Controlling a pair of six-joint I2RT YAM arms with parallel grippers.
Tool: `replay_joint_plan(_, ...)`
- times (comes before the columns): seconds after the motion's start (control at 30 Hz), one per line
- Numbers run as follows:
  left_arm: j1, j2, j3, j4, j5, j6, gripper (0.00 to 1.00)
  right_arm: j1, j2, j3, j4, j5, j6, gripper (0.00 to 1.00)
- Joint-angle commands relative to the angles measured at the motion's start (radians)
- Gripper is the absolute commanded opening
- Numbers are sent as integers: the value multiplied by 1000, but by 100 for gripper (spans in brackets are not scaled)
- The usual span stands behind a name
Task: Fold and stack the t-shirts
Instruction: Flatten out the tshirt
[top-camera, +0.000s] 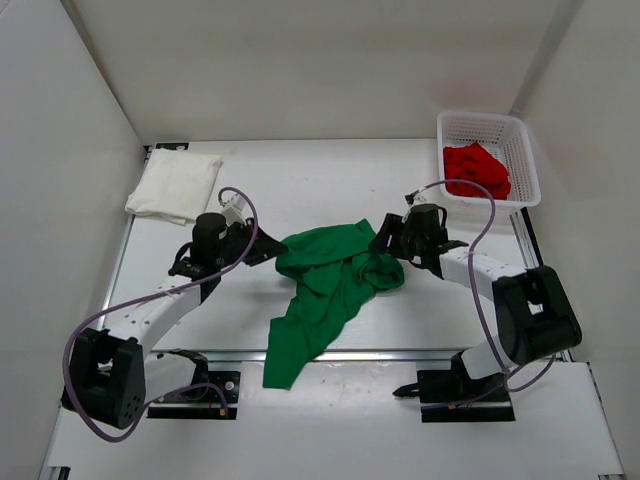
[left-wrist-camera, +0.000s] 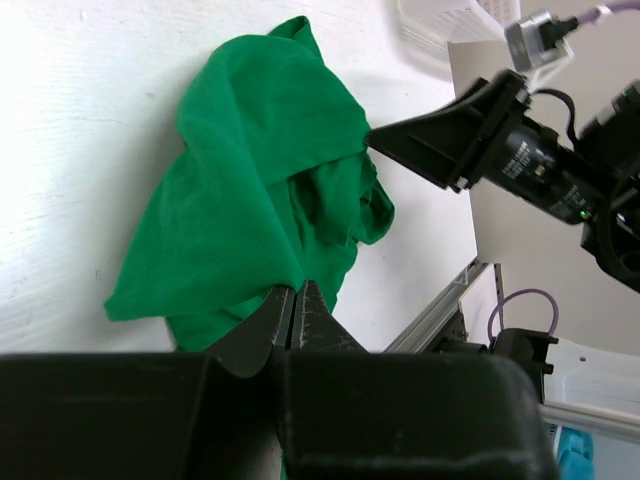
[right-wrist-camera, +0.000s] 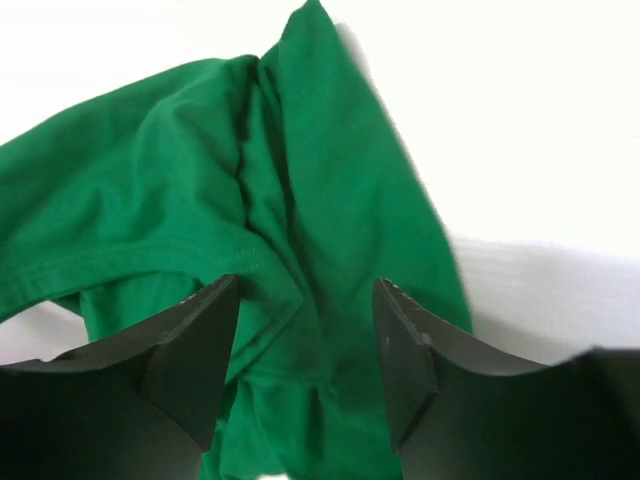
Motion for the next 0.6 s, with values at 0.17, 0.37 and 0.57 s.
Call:
replay_joint_plan(0.17,-23,-1,71,10,-4,14,0,16,131,175,41,-129,-30,28)
replay_joint_plan(0.37,-132,-1,242,-68,-42,33,0,44,-54,194,-64,13,-73,0)
replay_joint_plan(0.57,-172,-114,434,-151,-65,14,0,102,-390,371,-349,179,-153,1)
